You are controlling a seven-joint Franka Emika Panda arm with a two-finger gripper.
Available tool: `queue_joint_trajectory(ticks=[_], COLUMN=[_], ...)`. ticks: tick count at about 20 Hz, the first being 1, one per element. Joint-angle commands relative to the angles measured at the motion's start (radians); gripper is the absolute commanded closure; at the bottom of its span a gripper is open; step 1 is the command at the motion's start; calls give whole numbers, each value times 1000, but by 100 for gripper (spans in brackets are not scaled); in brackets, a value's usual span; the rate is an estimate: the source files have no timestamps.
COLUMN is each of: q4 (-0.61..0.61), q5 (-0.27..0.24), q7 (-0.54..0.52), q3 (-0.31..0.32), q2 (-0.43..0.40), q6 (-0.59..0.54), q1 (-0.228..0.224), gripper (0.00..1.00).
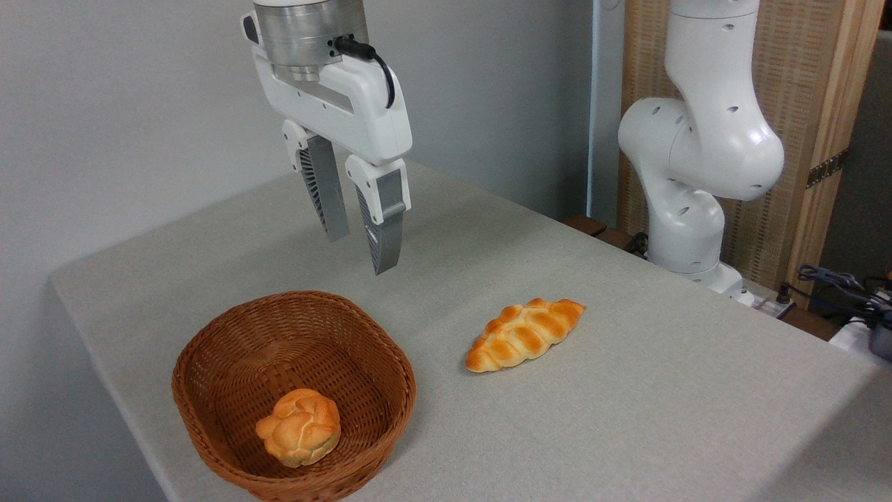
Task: Put bread into the basket
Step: 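Move the open gripper toward the braided bread roll, then lower the gripper over the braided roll's middle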
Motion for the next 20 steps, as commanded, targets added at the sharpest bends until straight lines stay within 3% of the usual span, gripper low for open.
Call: queue_joint_trajectory(ticks=[1,6,11,17,20], q4=[-79,-368,-634,-772,-805], q5=[8,8,8,12,92], q7=[5,65,66,86,91], q3=[14,14,-1,2,2], q2=[-69,-273,-396,-399,-398], q6=[-7,87,208,295,299], q1=[-2,24,19,22,24], gripper=[0,0,0,0,0])
